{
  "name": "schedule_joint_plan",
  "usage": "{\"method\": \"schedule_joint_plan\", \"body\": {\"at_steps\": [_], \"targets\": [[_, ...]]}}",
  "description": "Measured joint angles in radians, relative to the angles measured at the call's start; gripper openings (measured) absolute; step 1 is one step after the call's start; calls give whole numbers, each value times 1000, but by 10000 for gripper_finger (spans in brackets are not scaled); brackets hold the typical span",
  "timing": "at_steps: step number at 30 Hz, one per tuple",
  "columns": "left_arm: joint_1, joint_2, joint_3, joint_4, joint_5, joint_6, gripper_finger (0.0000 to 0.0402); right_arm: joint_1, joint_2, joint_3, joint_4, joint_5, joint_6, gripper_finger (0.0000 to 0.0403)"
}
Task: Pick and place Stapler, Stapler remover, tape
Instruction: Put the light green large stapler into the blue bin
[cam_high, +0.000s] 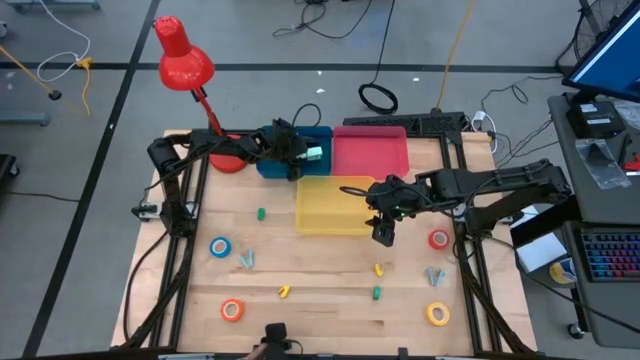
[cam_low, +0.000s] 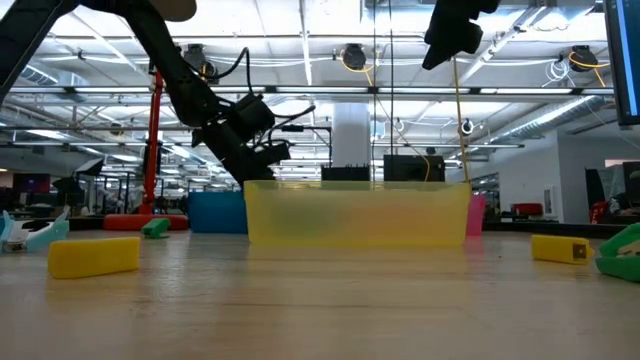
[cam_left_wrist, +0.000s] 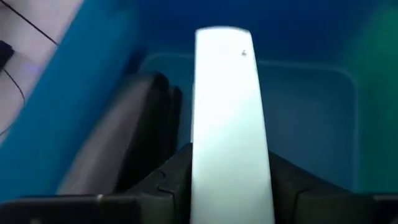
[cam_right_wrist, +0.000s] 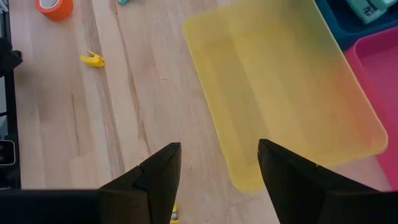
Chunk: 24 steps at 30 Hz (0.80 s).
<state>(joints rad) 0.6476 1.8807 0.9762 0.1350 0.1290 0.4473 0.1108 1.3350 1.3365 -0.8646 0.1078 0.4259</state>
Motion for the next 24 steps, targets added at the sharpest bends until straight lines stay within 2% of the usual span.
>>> {"method": "schedule_joint_plan", "body": {"at_steps": [10, 15, 24], "targets": [[0, 1, -1, -5, -12, 3, 154, 0, 0, 0, 0, 0, 0, 207], [-10, -8, -1, -5, -80, -3, 155, 0, 0, 0, 0, 0, 0, 205], [-26, -49, -2, -5, -138, 50, 156, 0, 0, 0, 0, -3, -3, 208]]}}
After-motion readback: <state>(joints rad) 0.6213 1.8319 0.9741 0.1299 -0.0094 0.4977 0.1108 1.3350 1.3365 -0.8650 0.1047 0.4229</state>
